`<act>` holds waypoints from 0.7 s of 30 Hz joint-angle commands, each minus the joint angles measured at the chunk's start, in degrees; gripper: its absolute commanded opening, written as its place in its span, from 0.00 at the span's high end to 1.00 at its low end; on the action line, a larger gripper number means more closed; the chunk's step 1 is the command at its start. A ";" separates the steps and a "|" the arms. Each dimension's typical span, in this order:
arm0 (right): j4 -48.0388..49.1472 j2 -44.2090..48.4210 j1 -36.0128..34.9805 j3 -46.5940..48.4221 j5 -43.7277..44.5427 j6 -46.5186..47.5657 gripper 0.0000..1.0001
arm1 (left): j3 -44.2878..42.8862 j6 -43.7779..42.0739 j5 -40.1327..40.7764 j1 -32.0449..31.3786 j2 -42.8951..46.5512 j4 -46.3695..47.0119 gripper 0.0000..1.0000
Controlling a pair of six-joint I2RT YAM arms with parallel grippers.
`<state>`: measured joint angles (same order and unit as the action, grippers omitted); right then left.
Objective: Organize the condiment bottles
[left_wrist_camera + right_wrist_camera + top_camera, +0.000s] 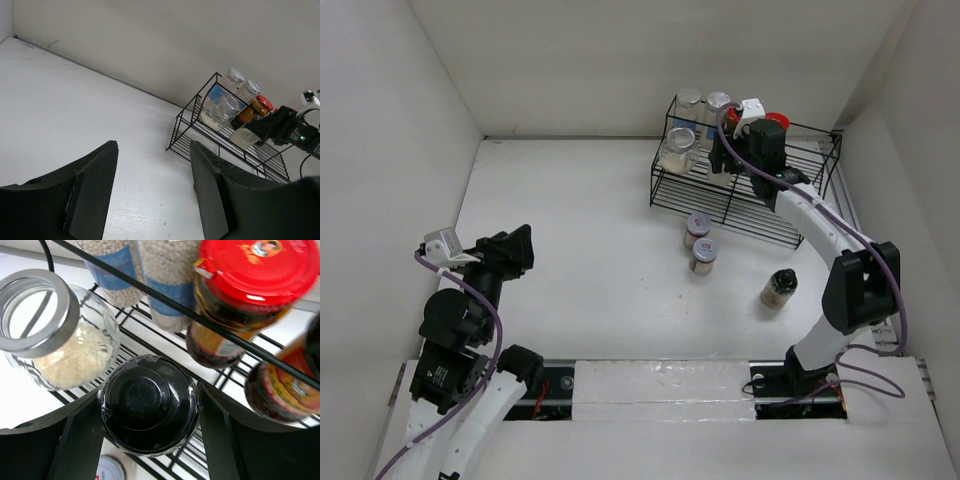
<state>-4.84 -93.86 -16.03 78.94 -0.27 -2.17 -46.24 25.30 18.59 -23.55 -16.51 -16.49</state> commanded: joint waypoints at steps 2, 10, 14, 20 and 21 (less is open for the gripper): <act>7.83 -2.28 -1.99 4.38 -0.87 -0.11 0.55 | -0.26 -0.95 -0.13 0.08 -0.80 2.25 0.45; 7.83 0.78 -3.04 3.60 -0.96 -1.17 0.08 | -0.26 -0.95 -0.13 0.08 -1.42 2.78 0.45; 7.83 9.03 -3.04 -1.49 4.37 -2.22 0.01 | -0.26 -0.95 -0.75 0.08 -1.42 2.25 0.45; 7.31 29.30 -5.23 -23.32 20.19 -8.33 0.01 | -0.26 -0.95 -1.98 0.08 -0.80 2.25 0.45; 6.78 32.14 -5.85 -27.30 23.53 -10.72 0.01 | -0.26 -0.95 -2.59 0.08 -0.80 2.25 0.45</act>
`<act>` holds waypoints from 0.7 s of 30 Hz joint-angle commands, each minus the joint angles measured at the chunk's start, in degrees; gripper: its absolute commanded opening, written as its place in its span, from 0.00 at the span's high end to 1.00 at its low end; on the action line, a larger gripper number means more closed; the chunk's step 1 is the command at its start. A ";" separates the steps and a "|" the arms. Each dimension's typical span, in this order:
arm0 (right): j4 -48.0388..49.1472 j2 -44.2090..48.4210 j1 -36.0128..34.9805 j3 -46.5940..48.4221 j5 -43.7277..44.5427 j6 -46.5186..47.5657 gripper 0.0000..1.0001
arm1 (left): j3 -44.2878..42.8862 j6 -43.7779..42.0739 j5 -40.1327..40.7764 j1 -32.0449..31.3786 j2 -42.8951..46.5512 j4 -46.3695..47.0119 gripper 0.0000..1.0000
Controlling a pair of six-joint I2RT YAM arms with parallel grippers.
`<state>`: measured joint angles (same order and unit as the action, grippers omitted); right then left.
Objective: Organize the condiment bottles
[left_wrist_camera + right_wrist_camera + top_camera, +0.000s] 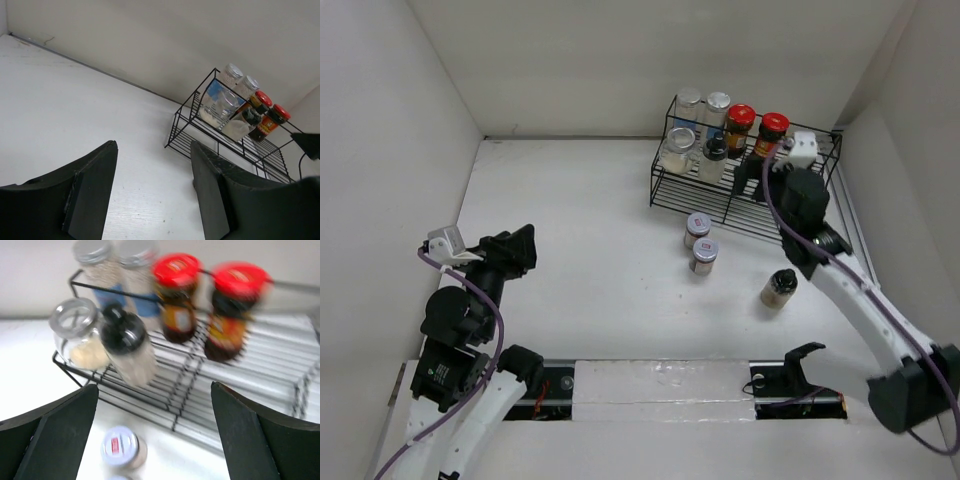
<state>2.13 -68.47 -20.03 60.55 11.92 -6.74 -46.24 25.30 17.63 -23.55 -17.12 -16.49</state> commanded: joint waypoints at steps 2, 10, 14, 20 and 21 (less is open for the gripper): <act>-5.96 14.71 -3.34 -19.18 19.26 -14.21 0.01 | -0.26 -0.95 -2.41 0.08 0.34 2.87 0.43; -36.83 33.63 -5.81 -29.18 26.92 -34.53 0.02 | -0.26 -1.48 -8.66 0.08 1.39 4.19 0.42; -42.72 39.81 -7.30 -29.18 26.92 -40.88 0.04 | -0.26 -2.01 -9.98 0.08 3.41 4.19 0.42; -45.81 36.15 -7.30 -27.87 24.83 -42.22 0.04 | -0.26 -2.01 -9.10 0.08 6.31 3.66 0.41; -46.86 34.56 -7.30 -26.90 22.81 -42.21 0.04 | -0.26 -2.01 -8.41 0.08 7.10 3.66 0.41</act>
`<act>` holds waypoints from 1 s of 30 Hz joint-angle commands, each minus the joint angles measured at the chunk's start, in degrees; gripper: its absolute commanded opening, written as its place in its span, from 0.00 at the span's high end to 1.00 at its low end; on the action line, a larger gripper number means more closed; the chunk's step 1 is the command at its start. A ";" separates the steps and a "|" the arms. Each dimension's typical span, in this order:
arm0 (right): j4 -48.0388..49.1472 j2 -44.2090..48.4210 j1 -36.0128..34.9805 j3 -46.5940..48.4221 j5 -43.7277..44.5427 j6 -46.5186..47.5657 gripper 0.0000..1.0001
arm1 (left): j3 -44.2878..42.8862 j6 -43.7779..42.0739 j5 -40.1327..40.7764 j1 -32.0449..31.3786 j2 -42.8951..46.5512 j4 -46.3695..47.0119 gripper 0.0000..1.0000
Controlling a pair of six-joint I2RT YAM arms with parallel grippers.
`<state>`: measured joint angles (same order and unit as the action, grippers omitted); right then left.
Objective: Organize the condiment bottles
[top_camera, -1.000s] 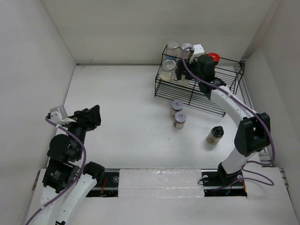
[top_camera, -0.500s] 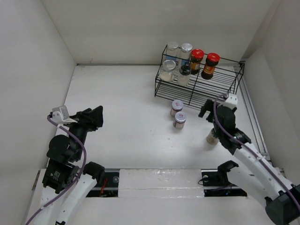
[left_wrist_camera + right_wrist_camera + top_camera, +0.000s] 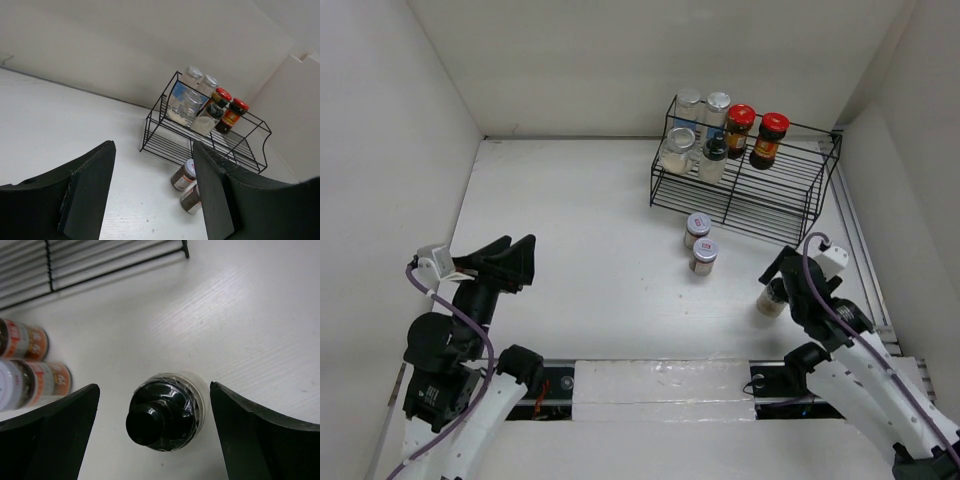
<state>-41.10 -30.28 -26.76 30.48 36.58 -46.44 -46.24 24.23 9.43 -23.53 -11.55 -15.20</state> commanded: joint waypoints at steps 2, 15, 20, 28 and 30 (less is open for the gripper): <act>-6.34 -6.44 -1.09 5.89 -3.53 -1.99 0.04 | -0.26 -0.94 -0.20 0.06 1.53 2.37 0.41; -5.83 -17.79 -5.39 8.63 -11.26 2.31 0.22 | -0.26 -0.94 1.20 0.06 3.47 1.84 0.41; -8.02 -19.64 -8.29 13.61 -6.71 4.06 0.46 | -0.26 -0.94 1.20 0.06 2.85 1.84 0.41; 7.60 -23.49 -10.59 30.85 0.86 17.59 0.45 | -0.26 -0.94 0.68 0.06 1.27 1.84 0.41; 12.50 -26.30 -7.70 35.41 1.48 20.66 0.46 | -0.26 -0.94 0.68 0.06 1.27 1.84 0.41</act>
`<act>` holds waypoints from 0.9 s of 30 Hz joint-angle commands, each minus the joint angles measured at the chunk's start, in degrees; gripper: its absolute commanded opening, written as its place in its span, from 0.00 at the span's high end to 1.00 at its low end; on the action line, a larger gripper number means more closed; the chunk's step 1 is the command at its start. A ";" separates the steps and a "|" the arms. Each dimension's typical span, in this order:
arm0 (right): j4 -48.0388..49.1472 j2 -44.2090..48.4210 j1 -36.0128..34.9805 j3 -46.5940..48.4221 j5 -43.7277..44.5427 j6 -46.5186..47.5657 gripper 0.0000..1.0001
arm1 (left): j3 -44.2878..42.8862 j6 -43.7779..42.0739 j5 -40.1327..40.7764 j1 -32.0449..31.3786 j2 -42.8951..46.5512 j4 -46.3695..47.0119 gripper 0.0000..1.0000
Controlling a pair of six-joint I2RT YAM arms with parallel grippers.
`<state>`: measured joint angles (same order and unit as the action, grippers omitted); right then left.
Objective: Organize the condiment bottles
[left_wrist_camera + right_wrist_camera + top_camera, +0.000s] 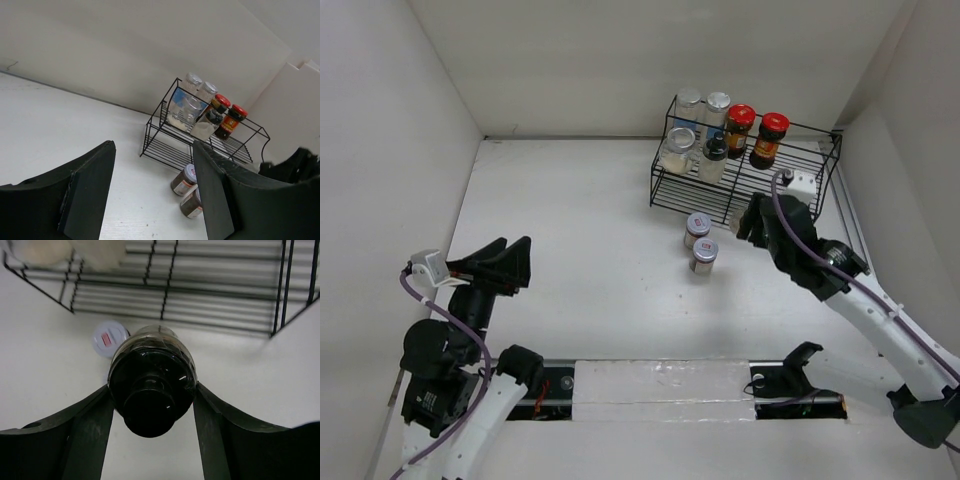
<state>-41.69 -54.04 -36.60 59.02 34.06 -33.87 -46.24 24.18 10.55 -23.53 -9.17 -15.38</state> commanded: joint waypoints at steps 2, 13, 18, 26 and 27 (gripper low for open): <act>16.28 -7.11 4.94 9.95 -1.24 13.11 0.46 | -0.26 -0.89 0.09 0.06 -1.73 2.02 0.41; 18.93 -30.41 19.10 28.95 -15.23 23.85 0.46 | -0.26 -0.89 1.93 0.06 -6.38 0.88 0.41; 19.45 -33.67 20.43 28.26 -17.10 23.85 0.43 | -0.26 -0.89 3.08 0.06 -6.39 1.40 0.41; 20.33 -34.56 19.90 28.78 -18.16 23.32 0.11 | -0.26 -1.42 3.08 0.06 -6.91 1.40 0.41; 20.33 -34.03 19.90 28.78 -18.16 23.32 0.10 | -0.26 -1.42 3.08 0.06 -6.91 1.40 0.41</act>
<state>-25.23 -89.84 -16.21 84.97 16.78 -10.70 -46.24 23.83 13.17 -23.53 -15.11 -15.84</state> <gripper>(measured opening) 0.893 0.586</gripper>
